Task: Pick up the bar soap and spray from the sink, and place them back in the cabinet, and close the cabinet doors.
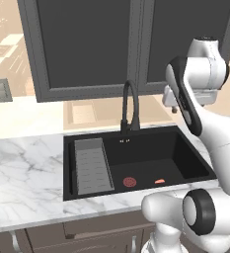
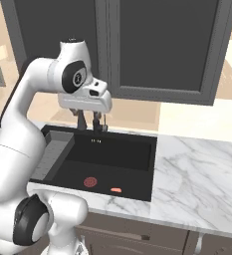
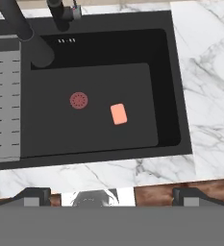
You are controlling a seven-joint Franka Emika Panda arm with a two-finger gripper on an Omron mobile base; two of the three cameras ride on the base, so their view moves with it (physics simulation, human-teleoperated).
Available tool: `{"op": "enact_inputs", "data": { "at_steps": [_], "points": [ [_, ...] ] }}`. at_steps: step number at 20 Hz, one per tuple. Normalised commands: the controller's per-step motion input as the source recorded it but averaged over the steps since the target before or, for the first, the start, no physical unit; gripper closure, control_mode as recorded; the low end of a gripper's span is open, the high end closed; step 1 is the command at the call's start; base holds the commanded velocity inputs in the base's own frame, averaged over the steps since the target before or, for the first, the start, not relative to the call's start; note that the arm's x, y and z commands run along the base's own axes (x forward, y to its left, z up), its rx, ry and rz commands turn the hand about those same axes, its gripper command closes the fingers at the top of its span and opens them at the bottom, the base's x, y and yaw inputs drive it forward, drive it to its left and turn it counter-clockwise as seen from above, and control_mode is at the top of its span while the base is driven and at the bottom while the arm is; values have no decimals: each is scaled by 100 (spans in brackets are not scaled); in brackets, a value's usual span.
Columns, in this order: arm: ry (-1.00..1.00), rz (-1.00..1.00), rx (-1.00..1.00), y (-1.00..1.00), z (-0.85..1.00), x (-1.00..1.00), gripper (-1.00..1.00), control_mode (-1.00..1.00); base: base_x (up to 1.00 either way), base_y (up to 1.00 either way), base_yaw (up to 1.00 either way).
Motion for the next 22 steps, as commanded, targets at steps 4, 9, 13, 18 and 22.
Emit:
{"op": "enact_inputs", "data": {
  "at_steps": [4,9,13,18,22],
  "points": [
    [0,0,0,0,-29,1,-100,-100,0,0,0],
    [0,0,0,0,-27,3,-100,-100,0,0,0],
    [0,0,0,0,-28,3,-100,-100,0,0,0],
    [0,0,0,-4,-19,6,-100,-100,0,0,0],
    [0,0,0,-10,-15,8,-100,-100,0,0,0]
  ]
}}
